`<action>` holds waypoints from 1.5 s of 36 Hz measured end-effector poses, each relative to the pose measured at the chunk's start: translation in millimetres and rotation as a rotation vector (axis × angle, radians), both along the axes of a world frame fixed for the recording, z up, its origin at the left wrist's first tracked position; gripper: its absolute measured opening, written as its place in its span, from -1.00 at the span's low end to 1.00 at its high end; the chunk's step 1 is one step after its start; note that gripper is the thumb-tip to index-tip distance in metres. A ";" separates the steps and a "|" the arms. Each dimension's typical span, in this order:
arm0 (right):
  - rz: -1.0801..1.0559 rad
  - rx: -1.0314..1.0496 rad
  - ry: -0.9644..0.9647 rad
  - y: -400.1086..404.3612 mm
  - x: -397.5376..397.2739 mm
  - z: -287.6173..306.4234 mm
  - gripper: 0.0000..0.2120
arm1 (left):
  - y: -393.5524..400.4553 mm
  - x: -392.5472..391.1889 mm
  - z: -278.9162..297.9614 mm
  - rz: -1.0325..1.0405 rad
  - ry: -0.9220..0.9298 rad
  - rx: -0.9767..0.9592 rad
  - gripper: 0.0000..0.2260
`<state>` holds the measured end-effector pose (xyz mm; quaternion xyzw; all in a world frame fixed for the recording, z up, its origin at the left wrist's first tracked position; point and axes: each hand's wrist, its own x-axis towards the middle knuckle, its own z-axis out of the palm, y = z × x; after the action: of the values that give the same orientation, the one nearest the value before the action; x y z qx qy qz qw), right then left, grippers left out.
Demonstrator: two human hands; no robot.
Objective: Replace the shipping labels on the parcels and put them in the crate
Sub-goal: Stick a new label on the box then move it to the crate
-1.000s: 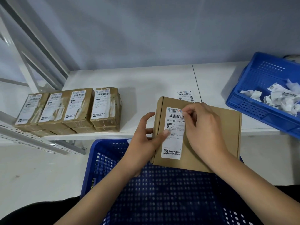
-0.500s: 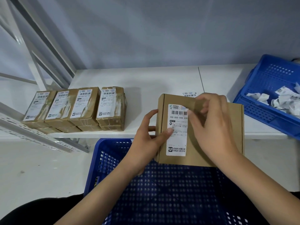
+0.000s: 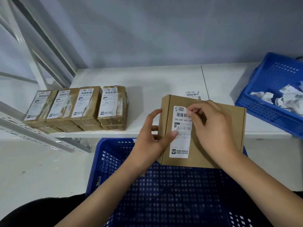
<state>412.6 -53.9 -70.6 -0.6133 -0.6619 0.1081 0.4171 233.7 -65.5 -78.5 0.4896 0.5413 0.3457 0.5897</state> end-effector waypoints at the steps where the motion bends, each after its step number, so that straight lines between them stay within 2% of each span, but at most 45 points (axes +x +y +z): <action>1: -0.003 0.005 -0.001 0.8 0.7 -0.5 -0.94 | -0.4 0.4 0.2 -0.002 -0.001 -0.004 -0.41; 17: 0.022 -0.017 -0.003 -0.7 -2.1 1.2 -0.98 | 1.2 0.2 5.0 0.027 -0.061 -0.039 -0.47; 54: 0.074 -0.046 -0.078 -9.8 -11.7 -7.9 -0.95 | 6.6 -6.0 1.1 0.059 0.062 -0.006 -0.53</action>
<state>401.0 -63.8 -78.5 -0.6015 -0.6972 0.1150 0.3725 227.7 -58.9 -77.3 0.4822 0.5746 0.3462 0.5635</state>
